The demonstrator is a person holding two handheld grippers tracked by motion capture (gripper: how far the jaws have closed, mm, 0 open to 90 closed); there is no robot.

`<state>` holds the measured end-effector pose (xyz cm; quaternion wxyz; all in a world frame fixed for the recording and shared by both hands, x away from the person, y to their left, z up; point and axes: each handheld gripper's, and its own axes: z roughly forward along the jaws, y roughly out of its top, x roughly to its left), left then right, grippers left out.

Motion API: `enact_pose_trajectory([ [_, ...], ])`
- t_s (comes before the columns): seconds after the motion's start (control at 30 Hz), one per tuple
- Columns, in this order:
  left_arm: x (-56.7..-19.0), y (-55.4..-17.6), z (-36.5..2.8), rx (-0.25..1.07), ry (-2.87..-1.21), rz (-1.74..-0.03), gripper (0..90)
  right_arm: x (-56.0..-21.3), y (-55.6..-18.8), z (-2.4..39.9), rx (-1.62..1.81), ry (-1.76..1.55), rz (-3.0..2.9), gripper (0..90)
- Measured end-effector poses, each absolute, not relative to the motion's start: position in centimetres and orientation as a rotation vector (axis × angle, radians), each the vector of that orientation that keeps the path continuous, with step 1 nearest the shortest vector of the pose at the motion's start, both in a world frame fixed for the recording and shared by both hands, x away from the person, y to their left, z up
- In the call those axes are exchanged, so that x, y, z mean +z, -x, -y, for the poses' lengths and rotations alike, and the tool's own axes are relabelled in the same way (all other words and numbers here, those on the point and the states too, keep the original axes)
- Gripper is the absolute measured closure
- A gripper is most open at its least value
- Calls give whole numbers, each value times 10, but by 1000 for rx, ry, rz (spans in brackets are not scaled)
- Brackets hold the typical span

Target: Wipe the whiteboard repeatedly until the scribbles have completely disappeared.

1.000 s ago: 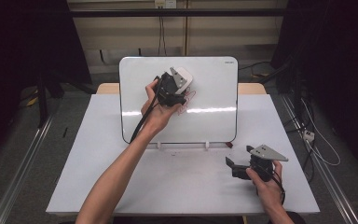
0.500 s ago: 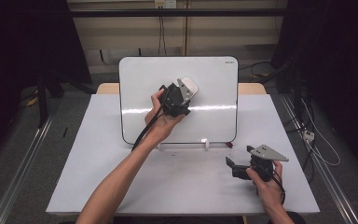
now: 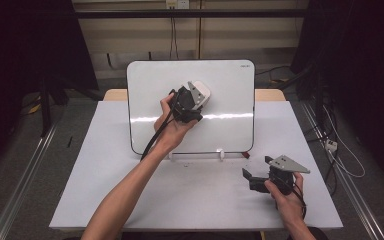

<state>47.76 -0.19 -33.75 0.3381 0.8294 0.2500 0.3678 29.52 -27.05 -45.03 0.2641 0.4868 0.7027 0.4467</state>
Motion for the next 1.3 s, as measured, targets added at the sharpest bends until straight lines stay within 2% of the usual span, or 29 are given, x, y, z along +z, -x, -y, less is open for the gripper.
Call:
enact_pose_trajectory([
  [0.57,-308,-504,-41,939,-2067,-806,308,-451,-296,271,1208,-1319,-1898,66],
  [0.97,-307,-504,-34,965,-2062,-832,308,-451,-297,270,1203,-1319,-1900,67],
  [1.3,-317,-497,-14,983,-2111,-741,308,-451,-297,270,1203,-1318,-1900,66],
])
